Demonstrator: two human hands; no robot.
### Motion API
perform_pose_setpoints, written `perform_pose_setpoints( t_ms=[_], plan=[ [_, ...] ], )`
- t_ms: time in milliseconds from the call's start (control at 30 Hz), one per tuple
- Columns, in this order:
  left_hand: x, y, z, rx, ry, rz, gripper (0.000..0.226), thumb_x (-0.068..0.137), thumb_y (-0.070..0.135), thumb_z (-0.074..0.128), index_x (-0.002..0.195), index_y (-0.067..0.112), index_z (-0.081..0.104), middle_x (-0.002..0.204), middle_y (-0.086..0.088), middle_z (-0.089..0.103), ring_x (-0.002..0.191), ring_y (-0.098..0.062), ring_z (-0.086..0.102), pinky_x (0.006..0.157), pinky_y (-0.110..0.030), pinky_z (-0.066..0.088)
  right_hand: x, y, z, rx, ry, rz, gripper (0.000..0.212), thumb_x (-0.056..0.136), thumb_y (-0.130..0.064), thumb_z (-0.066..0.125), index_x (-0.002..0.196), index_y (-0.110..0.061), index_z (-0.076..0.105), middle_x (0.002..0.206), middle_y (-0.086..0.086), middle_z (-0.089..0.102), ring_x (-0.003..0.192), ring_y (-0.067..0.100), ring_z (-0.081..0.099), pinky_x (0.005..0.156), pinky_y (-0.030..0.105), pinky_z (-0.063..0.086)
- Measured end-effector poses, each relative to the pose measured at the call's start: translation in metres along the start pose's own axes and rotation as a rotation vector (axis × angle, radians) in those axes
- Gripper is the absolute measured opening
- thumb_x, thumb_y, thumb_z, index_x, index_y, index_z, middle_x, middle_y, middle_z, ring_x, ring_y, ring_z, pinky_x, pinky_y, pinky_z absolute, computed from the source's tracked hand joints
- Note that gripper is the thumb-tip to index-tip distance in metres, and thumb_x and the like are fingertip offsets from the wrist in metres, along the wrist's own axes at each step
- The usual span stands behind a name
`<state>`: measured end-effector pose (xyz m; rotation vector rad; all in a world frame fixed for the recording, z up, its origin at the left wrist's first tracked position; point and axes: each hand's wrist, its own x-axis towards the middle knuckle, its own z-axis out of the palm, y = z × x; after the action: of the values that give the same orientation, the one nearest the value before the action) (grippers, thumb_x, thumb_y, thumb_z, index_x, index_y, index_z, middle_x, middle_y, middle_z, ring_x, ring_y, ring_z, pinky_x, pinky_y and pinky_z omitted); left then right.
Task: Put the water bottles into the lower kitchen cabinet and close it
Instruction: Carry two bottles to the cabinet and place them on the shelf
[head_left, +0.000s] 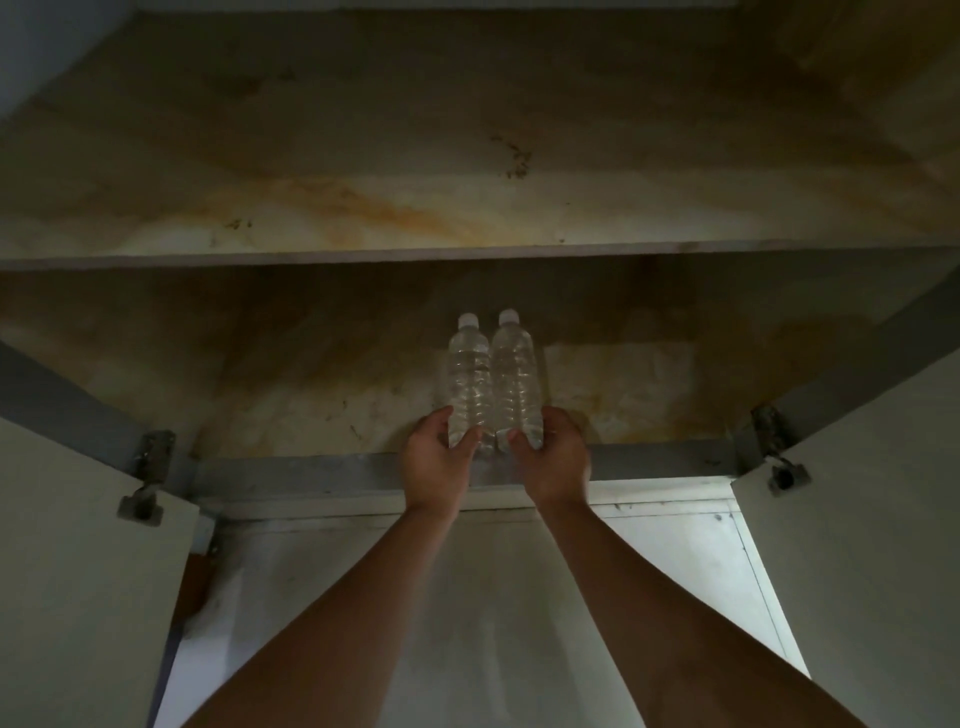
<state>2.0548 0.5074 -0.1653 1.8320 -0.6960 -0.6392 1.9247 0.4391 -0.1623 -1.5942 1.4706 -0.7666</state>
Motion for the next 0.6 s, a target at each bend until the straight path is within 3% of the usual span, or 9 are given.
perform_pose_setpoints(
  t_ms=[167,267,367,600],
  plan=[
    [-0.007,0.012,-0.004,0.011,-0.015,0.003,0.025,0.087,0.03,0.076,0.111,0.023,0.073,0.099,0.01,0.077,0.095,-0.009,0.073,0.09,-0.044,0.059,-0.001,0.0,0.002,-0.059,0.004,-0.01,0.034,0.085,-0.038,0.072,0.117,-0.025,0.067,0.105,-0.006,0.073,0.094,0.018,0.069,0.076,0.026,0.053],
    [-0.008,0.012,-0.005,0.012,0.022,-0.027,0.036,0.084,0.029,0.078,0.118,0.016,0.071,0.103,0.004,0.076,0.099,-0.014,0.072,0.094,-0.045,0.058,-0.004,0.0,0.003,-0.098,0.033,-0.02,0.042,0.087,-0.041,0.07,0.125,-0.024,0.065,0.118,-0.003,0.069,0.101,0.018,0.068,0.084,0.031,0.057],
    [-0.009,0.015,-0.004,0.026,0.032,-0.047,0.038,0.086,0.02,0.079,0.121,0.01,0.068,0.104,-0.001,0.074,0.101,-0.017,0.07,0.097,-0.043,0.056,-0.005,0.001,0.004,-0.079,0.038,0.0,0.046,0.082,-0.044,0.069,0.125,-0.026,0.063,0.116,-0.005,0.069,0.098,0.016,0.069,0.083,0.03,0.058],
    [-0.016,0.019,-0.011,0.127,-0.012,0.02,0.04,0.087,0.031,0.072,0.123,0.012,0.068,0.111,-0.002,0.075,0.102,-0.017,0.071,0.094,-0.044,0.058,-0.004,-0.002,-0.002,-0.121,-0.013,0.014,0.048,0.082,-0.047,0.06,0.125,-0.026,0.063,0.115,-0.004,0.07,0.096,0.017,0.07,0.08,0.028,0.057]
  ],
)
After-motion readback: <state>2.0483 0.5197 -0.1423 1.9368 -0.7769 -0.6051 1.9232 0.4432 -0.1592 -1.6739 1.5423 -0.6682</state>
